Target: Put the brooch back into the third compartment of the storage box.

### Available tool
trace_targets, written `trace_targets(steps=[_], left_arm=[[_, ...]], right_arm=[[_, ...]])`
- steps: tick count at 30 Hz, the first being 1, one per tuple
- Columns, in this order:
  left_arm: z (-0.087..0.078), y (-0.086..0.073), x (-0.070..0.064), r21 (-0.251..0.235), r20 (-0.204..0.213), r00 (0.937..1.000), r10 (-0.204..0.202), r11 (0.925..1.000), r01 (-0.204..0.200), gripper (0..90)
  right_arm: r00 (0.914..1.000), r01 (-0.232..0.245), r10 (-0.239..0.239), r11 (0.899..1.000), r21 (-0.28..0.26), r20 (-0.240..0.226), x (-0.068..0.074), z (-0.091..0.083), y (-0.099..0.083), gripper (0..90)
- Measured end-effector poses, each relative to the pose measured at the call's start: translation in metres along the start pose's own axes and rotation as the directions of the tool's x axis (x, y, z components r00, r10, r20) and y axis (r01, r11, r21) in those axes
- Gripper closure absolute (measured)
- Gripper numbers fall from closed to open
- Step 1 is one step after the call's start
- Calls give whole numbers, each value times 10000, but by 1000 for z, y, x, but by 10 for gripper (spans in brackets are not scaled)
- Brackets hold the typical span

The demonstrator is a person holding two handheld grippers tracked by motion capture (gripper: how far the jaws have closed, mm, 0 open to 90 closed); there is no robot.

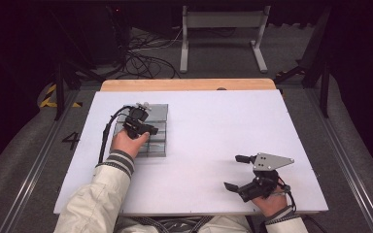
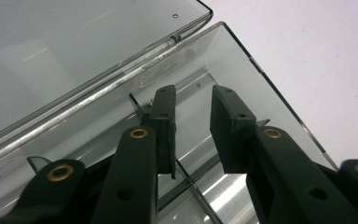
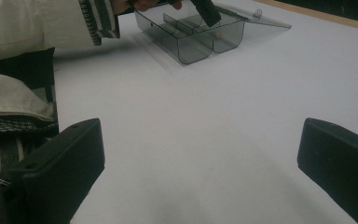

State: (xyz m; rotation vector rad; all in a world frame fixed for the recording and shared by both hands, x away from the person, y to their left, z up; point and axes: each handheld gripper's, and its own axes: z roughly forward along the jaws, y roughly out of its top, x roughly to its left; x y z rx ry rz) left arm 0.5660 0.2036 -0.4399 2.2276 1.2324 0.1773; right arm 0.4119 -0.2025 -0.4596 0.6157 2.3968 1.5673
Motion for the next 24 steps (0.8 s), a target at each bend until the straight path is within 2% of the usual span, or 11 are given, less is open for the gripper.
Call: trace_targets(steps=[3, 11, 14, 15, 18, 21, 24], left_arm=[[-5, 0, -1, -187, 140, 9999, -27, 9998, 29, 677], [-25, -2, -14, -803, 148, 9988, 461, 9958, -447, 603], [-36, -3, -20, -1091, 130, 9971, 744, 9914, -725, 578], [-39, -4, -23, -1188, 212, 9972, 713, 9906, -683, 571], [-48, -6, -30, -1413, 285, 9951, 943, 9859, -894, 553], [-58, -7, -37, -1647, 249, 9922, 1225, 9794, -1168, 542], [-65, -9, -44, -1820, 295, 9907, 1327, 9753, -1252, 536]], right_arm=[[10000, -18, 18, 10000, -2, -7, 0, 0, 0, 15], [10000, -18, 18, 10000, 19, -4, 0, 1, 0, 15], [10000, -9, 9, 10000, 23, -5, 0, 1, 0, 15], [10000, -13, 13, 10000, 23, -6, 0, 1, 0, 15], [10000, -12, 12, 10000, 5, -6, -1, 1, 0, 15], [10000, -14, 14, 10000, -5, -23, -1, 2, 0, 15], [10000, -18, 18, 10000, -6, -39, -1, 2, 0, 15]])
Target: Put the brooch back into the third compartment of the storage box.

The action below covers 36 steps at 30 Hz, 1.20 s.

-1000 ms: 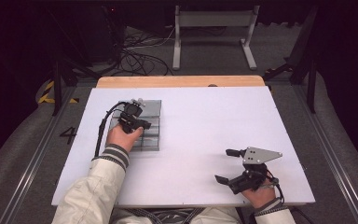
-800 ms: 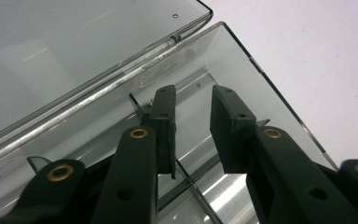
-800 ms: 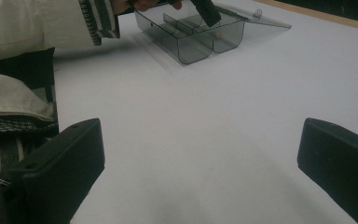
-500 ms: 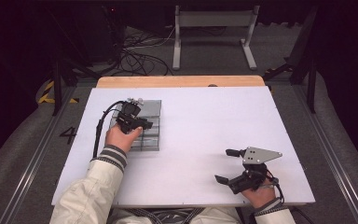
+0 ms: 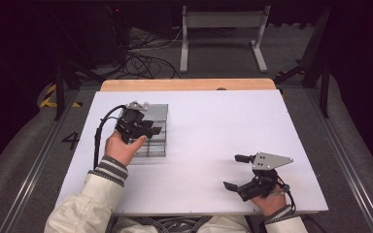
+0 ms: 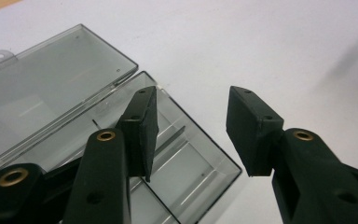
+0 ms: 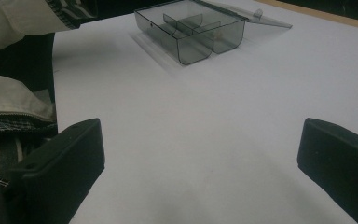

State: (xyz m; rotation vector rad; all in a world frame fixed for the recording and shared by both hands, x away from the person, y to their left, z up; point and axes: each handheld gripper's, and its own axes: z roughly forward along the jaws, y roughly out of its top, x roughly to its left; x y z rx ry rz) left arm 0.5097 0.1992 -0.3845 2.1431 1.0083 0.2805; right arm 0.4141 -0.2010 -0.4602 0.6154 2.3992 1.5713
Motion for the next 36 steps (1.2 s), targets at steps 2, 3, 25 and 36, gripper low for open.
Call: trace_targets(steps=[2, 3, 25, 36], left_arm=[[-4, 0, -3, -85, -5, 10000, 86, 9999, -86, 533], [-7, -1, -5, -109, -5, 9999, 139, 9998, -139, 532], [-40, -15, -32, -1152, 159, 9941, 1072, 9878, -1046, 469], [-66, -44, -46, -2085, -175, 9857, 1675, 9636, -1675, 368]], right_arm=[[10000, -12, 12, 10000, -11, -2, 0, 0, 0, 15], [10000, -15, 15, 10000, -2, -2, 0, 0, 0, 15], [9999, -42, 42, 10000, 4, 112, 1, -2, -1, 15], [9999, -68, 68, 10000, 2, 95, 2, -1, -1, 15]])
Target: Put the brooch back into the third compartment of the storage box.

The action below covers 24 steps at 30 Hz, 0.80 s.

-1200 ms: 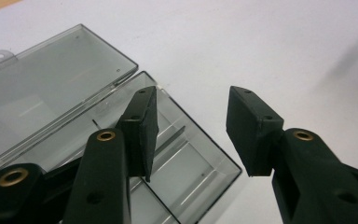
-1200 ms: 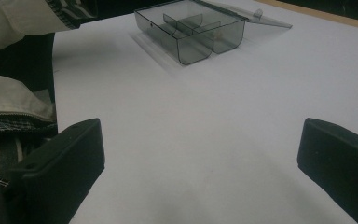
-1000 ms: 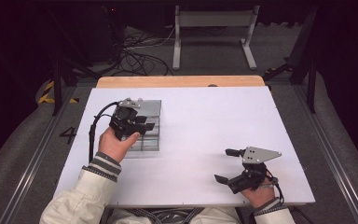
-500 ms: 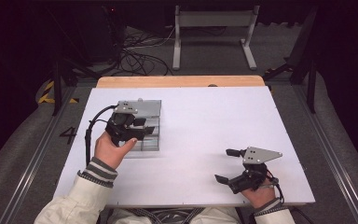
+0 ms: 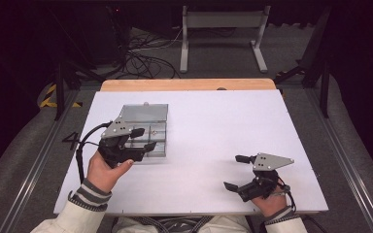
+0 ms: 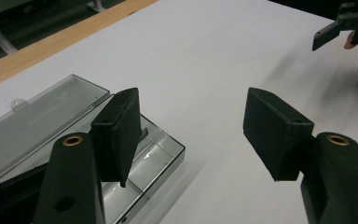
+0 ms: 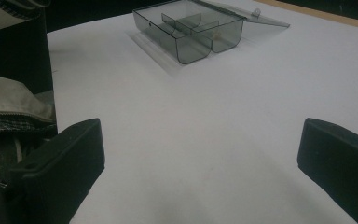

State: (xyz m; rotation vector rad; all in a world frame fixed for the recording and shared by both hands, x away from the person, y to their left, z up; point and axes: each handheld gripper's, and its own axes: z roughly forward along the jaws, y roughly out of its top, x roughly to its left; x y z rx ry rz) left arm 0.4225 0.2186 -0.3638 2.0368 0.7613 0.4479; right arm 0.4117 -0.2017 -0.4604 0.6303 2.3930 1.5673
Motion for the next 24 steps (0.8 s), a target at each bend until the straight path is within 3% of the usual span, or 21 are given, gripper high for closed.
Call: trace_targets(steps=[5, 18, 24], left_arm=[[-9, -12, -3, -260, 2, 10000, -85, 9996, 85, 354], [-19, -41, -11, -575, -475, 9989, 48, 9983, -75, 295], [-21, -57, -15, -826, -386, 9993, 33, 9966, -64, 289]], right_arm=[[10000, 32, -32, 10000, -5, -7, 1, 1, 0, 15], [10000, 10, -10, 10000, 19, 1, 0, 1, 0, 15], [10000, 25, -25, 10000, 29, -13, 1, 1, 0, 15]])
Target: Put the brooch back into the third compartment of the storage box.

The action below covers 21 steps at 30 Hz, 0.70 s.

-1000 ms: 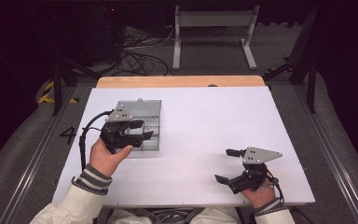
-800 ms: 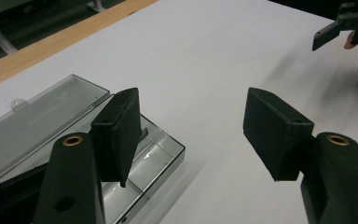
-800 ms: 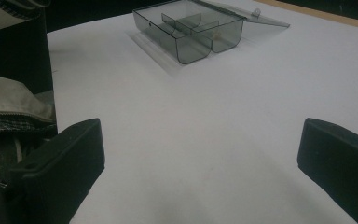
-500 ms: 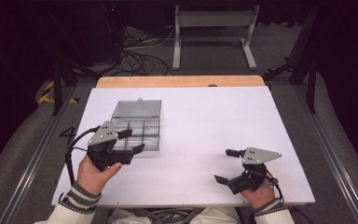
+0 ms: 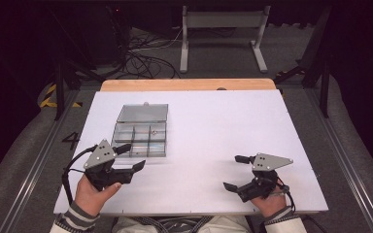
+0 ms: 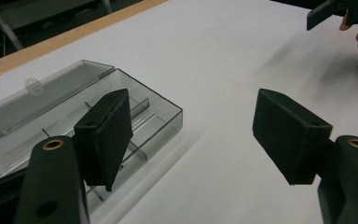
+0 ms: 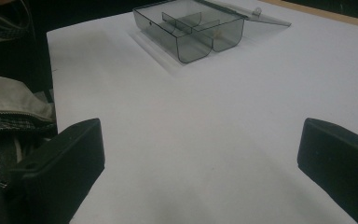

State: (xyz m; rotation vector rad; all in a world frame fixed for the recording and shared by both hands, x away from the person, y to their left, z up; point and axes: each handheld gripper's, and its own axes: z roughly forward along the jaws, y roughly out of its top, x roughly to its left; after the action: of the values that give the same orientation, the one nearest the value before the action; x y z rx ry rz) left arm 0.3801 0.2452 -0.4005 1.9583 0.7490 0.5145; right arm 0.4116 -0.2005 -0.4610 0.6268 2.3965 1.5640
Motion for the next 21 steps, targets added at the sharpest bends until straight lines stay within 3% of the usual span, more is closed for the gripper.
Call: trace_targets(steps=[8, 18, 21], left_arm=[[-3, -19, -3, -92, 4, 10000, 43, 9999, -43, 289], [-1, -51, 6, -454, 255, 9952, -943, 9944, 953, 280], [-3, -59, 8, -662, 188, 9955, -926, 9934, 937, 271]], right_arm=[[10000, -3, 3, 10000, 36, 11, 0, 0, 0, 15], [10000, 1, -1, 10000, 19, 0, 0, 0, 0, 15], [10000, 7, -7, 10000, 25, -8, 0, 0, -1, 15]])
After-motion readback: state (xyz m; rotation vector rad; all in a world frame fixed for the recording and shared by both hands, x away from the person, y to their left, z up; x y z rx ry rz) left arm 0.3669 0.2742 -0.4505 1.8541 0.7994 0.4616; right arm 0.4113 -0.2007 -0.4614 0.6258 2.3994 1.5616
